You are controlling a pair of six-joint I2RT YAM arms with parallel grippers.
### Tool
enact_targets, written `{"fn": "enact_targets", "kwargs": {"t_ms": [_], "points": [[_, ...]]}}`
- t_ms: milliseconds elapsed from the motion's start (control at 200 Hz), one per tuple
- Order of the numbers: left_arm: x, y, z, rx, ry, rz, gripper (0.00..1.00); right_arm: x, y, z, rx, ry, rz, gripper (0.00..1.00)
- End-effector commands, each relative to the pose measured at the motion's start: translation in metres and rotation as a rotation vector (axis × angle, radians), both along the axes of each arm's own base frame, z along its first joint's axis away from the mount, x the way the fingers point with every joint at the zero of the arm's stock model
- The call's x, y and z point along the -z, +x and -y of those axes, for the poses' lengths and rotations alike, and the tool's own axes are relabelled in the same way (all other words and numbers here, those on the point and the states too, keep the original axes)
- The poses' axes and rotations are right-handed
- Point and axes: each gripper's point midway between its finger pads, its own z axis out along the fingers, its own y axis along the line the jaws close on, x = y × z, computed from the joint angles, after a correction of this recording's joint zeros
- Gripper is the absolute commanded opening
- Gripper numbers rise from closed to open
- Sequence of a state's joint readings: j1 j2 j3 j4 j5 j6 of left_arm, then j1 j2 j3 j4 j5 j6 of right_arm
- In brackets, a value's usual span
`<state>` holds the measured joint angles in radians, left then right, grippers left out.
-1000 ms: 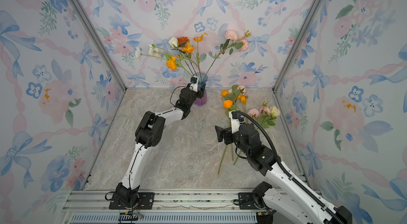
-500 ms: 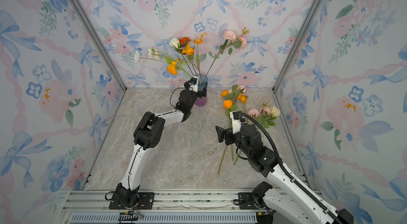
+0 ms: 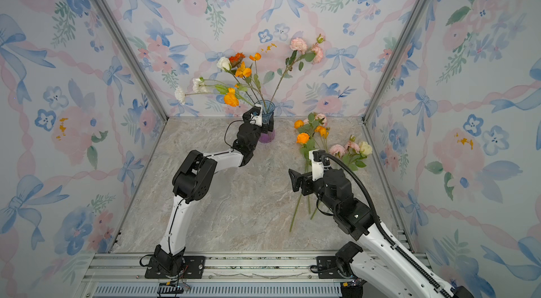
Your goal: Arrange the flowers into the vase
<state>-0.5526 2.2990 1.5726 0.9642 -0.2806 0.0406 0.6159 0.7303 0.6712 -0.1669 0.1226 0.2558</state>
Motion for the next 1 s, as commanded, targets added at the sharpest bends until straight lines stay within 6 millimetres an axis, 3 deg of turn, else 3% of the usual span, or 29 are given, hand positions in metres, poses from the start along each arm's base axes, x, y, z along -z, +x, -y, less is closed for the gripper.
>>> {"fn": "enact_targets", "kwargs": {"t_ms": [0,310,725,875,990], "points": [[-0.046,-0.016,-0.005,-0.004,-0.088,0.078,0.98,0.006,-0.005,0.005,0.008,0.007,-0.019,0.97],[-0.026,-0.028,-0.002,-0.055,-0.082,0.001,0.98,0.003,-0.015,0.015,0.020,0.012,-0.011,0.97],[-0.016,-0.069,0.000,-0.054,-0.070,-0.055,0.98,0.002,-0.021,0.020,0.033,0.034,-0.014,0.97],[-0.014,-0.090,-0.011,-0.090,-0.092,-0.090,0.98,0.015,-0.018,0.033,0.115,0.024,-0.068,0.97],[-0.021,-0.120,-0.012,-0.012,-0.140,-0.113,0.98,0.034,-0.014,0.043,0.194,-0.001,-0.134,0.97]]}}
